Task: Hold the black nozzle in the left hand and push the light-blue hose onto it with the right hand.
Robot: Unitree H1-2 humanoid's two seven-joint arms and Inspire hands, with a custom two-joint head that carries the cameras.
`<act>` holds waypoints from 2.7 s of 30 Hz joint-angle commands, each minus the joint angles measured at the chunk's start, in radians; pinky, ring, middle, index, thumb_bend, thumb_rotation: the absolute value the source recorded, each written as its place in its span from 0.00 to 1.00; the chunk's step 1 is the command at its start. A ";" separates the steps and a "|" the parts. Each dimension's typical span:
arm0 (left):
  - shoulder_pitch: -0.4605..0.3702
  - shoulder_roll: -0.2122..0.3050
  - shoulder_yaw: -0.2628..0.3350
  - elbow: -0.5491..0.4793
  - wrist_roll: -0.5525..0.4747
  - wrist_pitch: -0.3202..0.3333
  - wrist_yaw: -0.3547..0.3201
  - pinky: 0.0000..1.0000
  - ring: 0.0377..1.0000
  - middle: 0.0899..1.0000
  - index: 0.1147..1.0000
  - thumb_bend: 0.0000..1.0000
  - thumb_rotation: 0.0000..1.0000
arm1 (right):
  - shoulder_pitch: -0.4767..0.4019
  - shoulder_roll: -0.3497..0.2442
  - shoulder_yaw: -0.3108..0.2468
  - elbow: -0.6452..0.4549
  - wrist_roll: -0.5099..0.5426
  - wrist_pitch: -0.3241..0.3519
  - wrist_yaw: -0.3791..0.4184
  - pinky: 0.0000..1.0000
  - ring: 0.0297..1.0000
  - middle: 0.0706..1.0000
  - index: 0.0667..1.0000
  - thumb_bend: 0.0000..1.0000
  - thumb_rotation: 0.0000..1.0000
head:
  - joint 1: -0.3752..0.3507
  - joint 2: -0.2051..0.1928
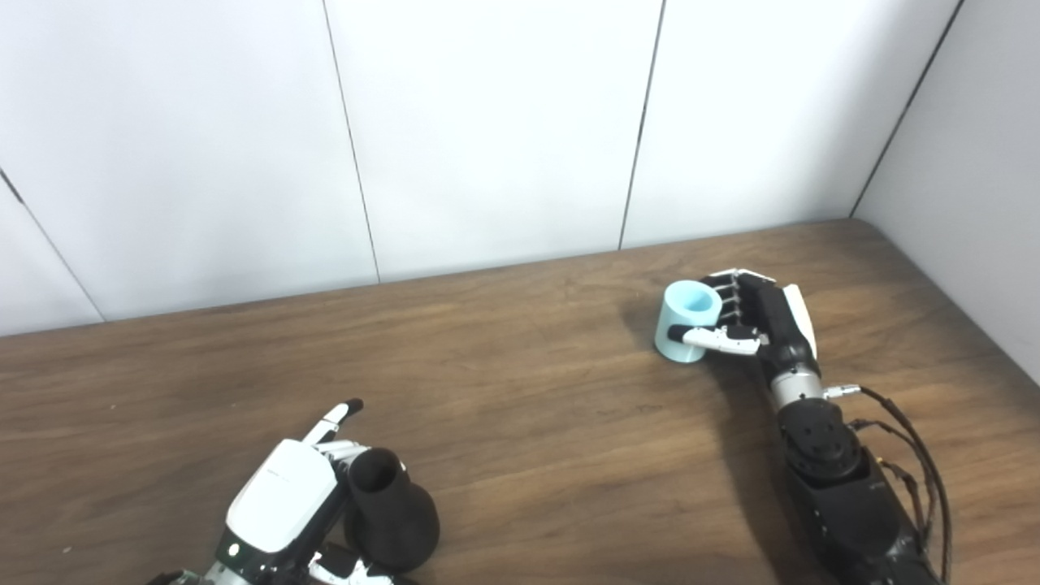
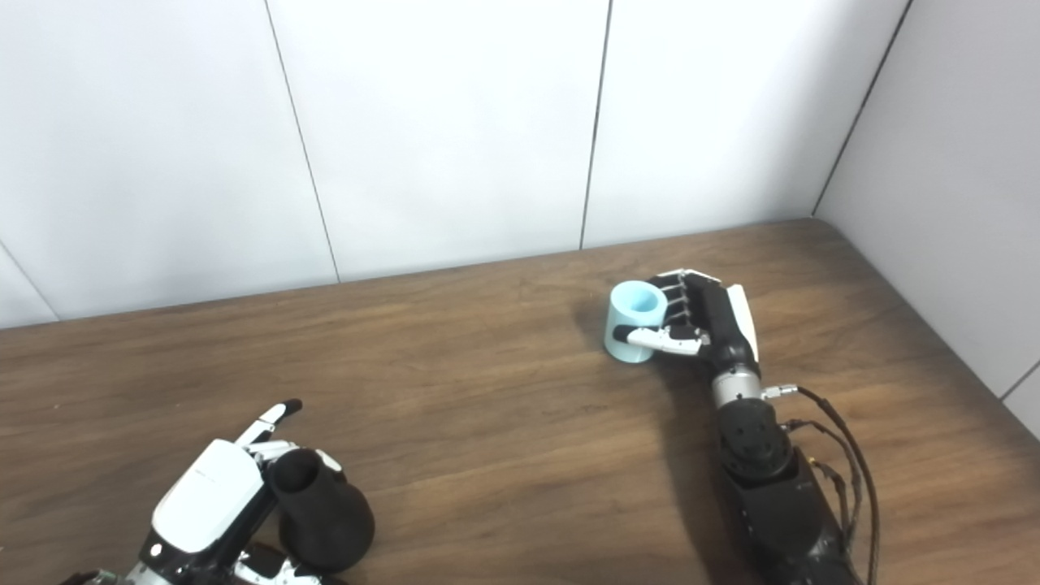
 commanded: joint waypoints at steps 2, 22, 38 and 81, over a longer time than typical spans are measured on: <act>0.055 0.000 -0.054 0.024 0.050 0.009 -0.115 0.92 0.51 0.42 0.44 0.52 0.00 | -0.026 -0.018 -0.002 -0.091 -0.010 0.003 0.019 0.32 0.40 0.44 0.48 0.52 0.00 | 0.008 0.000; 0.050 -0.038 -0.085 -0.005 0.073 0.086 -0.170 0.91 0.53 0.42 0.43 0.52 0.00 | -0.048 0.072 0.072 -0.463 0.039 0.171 0.170 0.33 0.40 0.43 0.49 0.52 0.00 | 0.094 0.001; 0.045 -0.087 -0.112 -0.004 0.112 0.128 -0.158 0.89 0.52 0.42 0.44 0.52 0.00 | -0.091 0.204 0.175 -0.736 0.153 0.477 0.263 0.32 0.41 0.42 0.47 0.52 0.00 | 0.224 0.020; 0.019 -0.110 -0.165 0.041 0.149 0.206 -0.152 0.90 0.52 0.41 0.45 0.52 0.00 | -0.140 -0.101 0.532 -0.879 0.112 0.480 0.205 0.24 0.37 0.41 0.50 0.51 0.00 | 0.299 0.045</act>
